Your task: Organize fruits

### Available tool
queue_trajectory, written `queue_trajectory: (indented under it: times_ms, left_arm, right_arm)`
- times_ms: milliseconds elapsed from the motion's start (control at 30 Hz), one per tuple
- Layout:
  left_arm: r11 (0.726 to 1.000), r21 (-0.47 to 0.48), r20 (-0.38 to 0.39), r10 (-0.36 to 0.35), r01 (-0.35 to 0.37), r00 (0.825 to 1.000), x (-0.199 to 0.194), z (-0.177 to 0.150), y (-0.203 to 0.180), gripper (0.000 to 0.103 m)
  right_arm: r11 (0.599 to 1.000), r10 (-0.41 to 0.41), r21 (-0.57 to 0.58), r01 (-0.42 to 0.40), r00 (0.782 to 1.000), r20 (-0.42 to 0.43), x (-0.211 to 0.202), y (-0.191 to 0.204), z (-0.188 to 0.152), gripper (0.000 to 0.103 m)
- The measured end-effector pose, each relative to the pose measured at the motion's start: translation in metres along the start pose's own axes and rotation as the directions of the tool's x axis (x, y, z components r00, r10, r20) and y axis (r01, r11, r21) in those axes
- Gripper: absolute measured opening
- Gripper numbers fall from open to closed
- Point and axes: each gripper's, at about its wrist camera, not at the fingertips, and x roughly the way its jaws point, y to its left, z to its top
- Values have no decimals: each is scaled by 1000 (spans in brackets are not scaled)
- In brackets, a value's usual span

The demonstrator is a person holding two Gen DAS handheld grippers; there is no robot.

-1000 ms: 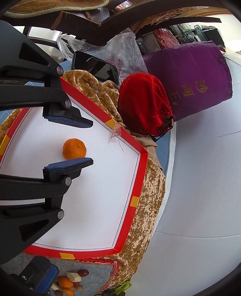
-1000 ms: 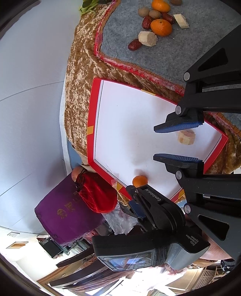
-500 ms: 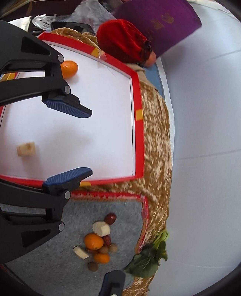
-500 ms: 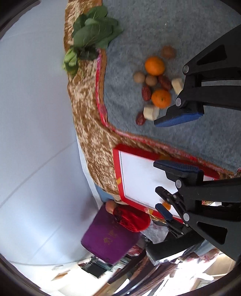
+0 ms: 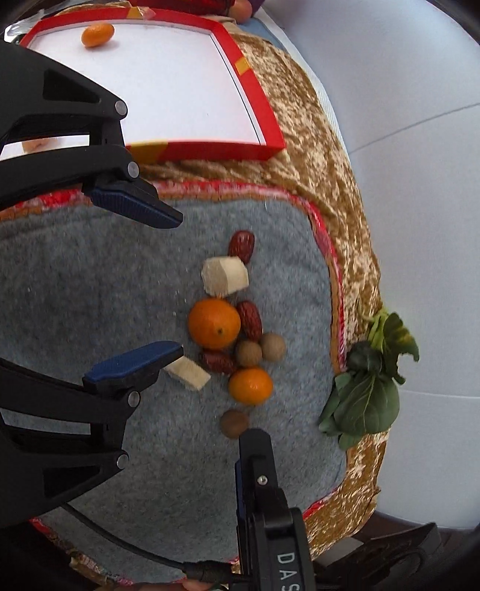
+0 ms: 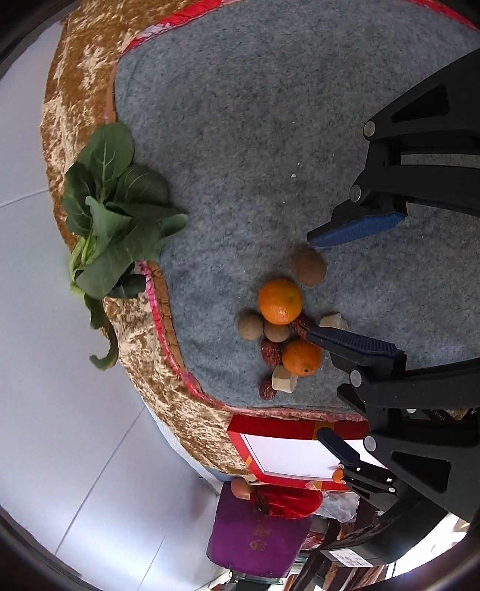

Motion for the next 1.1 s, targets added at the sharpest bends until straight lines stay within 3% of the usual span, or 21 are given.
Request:
queue_trajectory:
  times_ms: [333, 500, 733, 900, 1100]
  left_arm:
    - [995, 37, 8, -90, 89, 996, 9, 9, -12, 62]
    - [985, 120, -12, -121, 122, 993, 9, 3, -23, 62]
    - [977, 131, -32, -167, 170, 985, 12, 1, -32, 62]
    - [974, 140, -42, -172, 177, 984, 11, -1, -33, 61]
    - [967, 104, -66, -226, 232, 972, 13, -1, -30, 60]
  right_arm:
    - [999, -26, 20, 27, 999, -45, 22, -7, 6, 43]
    - [999, -44, -5, 44, 997, -62, 30, 0, 7, 40]
    - [997, -73, -25, 71, 994, -77, 38, 1, 6, 38]
    - [994, -105, -39, 102, 992, -73, 39, 1, 6, 23]
    - [994, -107, -40, 105, 992, -68, 39, 2, 5, 23]
